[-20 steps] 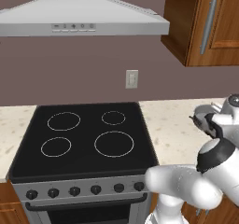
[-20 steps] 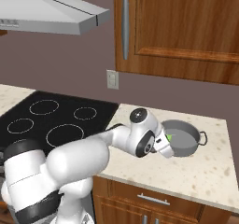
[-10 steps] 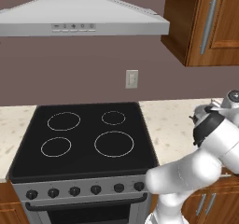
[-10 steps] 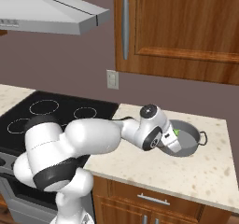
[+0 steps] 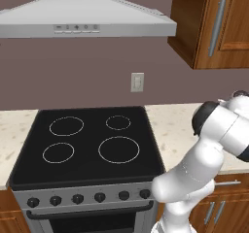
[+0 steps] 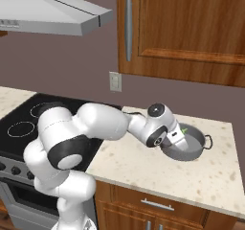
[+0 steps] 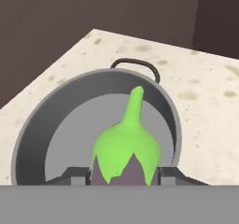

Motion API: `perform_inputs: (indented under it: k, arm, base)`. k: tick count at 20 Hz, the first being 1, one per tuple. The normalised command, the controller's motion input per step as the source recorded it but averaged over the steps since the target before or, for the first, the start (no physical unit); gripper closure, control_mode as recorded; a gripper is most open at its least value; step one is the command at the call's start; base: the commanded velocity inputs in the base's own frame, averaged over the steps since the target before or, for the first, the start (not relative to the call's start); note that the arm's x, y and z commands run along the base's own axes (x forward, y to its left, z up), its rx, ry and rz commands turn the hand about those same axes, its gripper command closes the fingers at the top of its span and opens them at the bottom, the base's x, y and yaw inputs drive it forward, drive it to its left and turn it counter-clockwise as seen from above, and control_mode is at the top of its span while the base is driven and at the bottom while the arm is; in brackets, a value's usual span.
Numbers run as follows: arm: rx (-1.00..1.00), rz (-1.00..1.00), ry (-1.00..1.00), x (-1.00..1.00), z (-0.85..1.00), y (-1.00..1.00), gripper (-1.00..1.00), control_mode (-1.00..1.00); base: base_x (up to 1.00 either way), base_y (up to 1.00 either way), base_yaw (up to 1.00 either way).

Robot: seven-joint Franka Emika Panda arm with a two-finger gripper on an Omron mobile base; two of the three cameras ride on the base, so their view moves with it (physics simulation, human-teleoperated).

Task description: Turn on the sink faucet. Then move the eggplant from the counter to the sink. Turn off the sink. Move the vegetable from the sink to the pot next to the stove. Finally move the pot to the rear right burner.

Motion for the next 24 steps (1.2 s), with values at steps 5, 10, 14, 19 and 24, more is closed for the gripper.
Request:
perform_inputs:
  k: [5, 10, 14, 19, 24]
  arm:
    - [0.00, 0.02, 0.00, 0.28, -0.16, -0.08, 1.00, -1.00]
    - [0.00, 0.04, -0.01, 0.23, -0.20, -0.16, 1.00, -1.00]
    - [0.00, 0.04, 0.00, 0.25, -0.12, -0.21, 1.00, -1.00]
    - [0.01, 0.04, 0.00, 0.17, -0.15, -0.27, 1.00, -1.00]
    - [0.01, 0.03, 0.00, 0.00, -0.19, -0.23, 1.00, -1.00]
  base:
    - [0.00, 0.00, 0.00]
    - [0.00, 0.00, 0.00]
    - [0.00, 0.00, 0.00]
    - [0.00, 0.00, 0.00]
    - [0.00, 0.00, 0.00]
